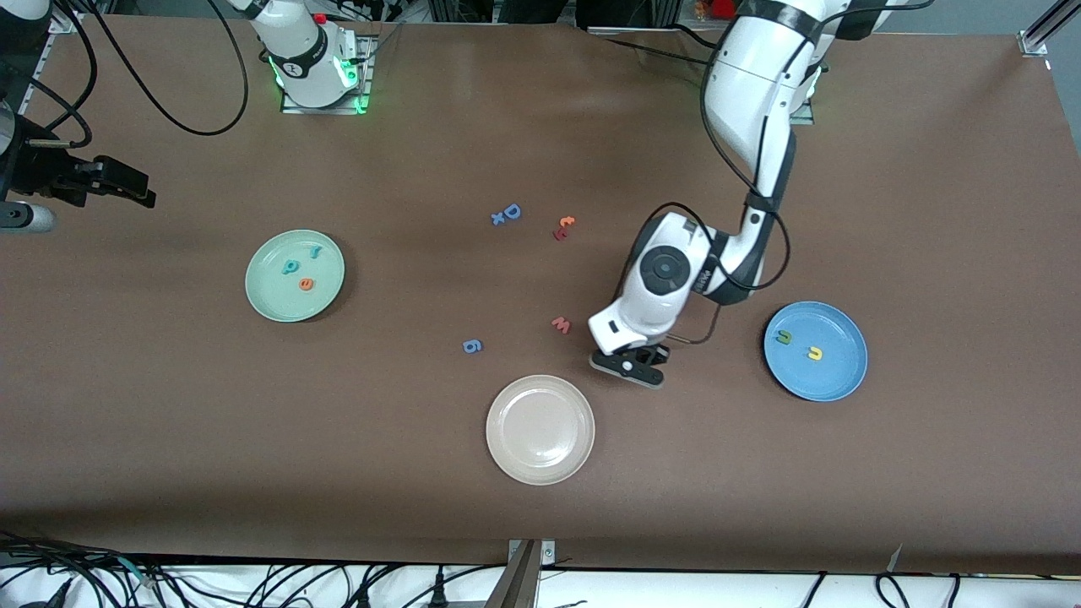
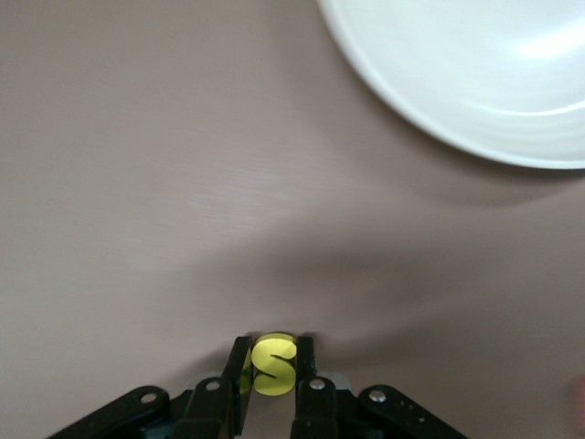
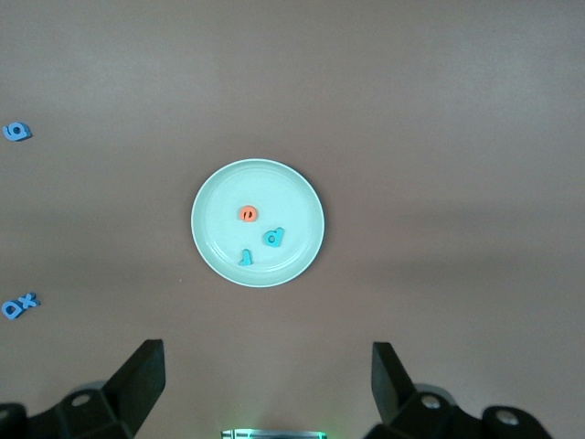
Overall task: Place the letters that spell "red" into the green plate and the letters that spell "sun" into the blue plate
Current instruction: 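Place the yellow s on the blue plate and open the left gripper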
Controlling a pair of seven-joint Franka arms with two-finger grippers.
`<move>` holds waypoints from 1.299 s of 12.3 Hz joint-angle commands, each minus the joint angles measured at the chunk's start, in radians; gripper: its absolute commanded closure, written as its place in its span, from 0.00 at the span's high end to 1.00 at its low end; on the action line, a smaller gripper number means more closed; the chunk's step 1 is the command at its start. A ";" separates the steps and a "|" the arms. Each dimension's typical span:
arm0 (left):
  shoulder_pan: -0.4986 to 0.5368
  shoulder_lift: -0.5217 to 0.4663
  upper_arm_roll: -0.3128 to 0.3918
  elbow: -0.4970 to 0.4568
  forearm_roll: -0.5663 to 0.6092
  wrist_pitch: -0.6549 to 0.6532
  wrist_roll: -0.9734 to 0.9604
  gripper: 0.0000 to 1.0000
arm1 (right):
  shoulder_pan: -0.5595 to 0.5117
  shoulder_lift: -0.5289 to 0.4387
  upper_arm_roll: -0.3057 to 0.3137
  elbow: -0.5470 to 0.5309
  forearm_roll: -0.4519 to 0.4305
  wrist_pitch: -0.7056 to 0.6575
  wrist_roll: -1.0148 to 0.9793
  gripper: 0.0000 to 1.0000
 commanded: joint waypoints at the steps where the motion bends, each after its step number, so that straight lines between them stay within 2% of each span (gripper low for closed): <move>1: 0.058 -0.082 0.043 -0.030 -0.048 -0.115 0.233 0.10 | -0.009 -0.002 0.011 0.015 0.000 -0.017 -0.006 1.00; 2: 0.099 -0.101 0.054 -0.038 -0.072 -0.155 0.330 0.11 | -0.009 -0.002 0.011 0.013 0.002 -0.017 -0.006 1.00; 7: 0.294 -0.247 0.060 -0.257 -0.077 -0.167 0.712 0.12 | -0.009 -0.002 0.011 0.015 0.000 -0.017 -0.006 1.00; 11: 0.363 -0.261 0.070 -0.335 -0.077 -0.167 0.865 0.14 | -0.011 -0.002 0.011 0.015 0.000 -0.017 -0.006 1.00; 12: 0.368 -0.261 0.070 -0.344 -0.077 -0.167 0.866 0.19 | -0.011 -0.002 0.011 0.015 0.000 -0.017 -0.006 1.00; 13: 0.368 -0.259 0.070 -0.343 -0.077 -0.166 0.853 0.45 | -0.009 -0.002 0.011 0.015 0.000 -0.017 -0.006 1.00; 14: 0.366 -0.256 0.070 -0.340 -0.076 -0.166 0.851 0.83 | -0.011 -0.002 0.011 0.015 0.000 -0.015 -0.006 1.00; 15: 0.365 -0.259 0.070 -0.338 -0.077 -0.166 0.847 1.00 | -0.011 -0.002 0.011 0.015 0.000 -0.015 -0.006 1.00; 16: 0.366 -0.274 0.070 -0.332 -0.077 -0.166 0.845 1.00 | -0.009 -0.002 0.011 0.015 0.000 -0.015 -0.006 1.00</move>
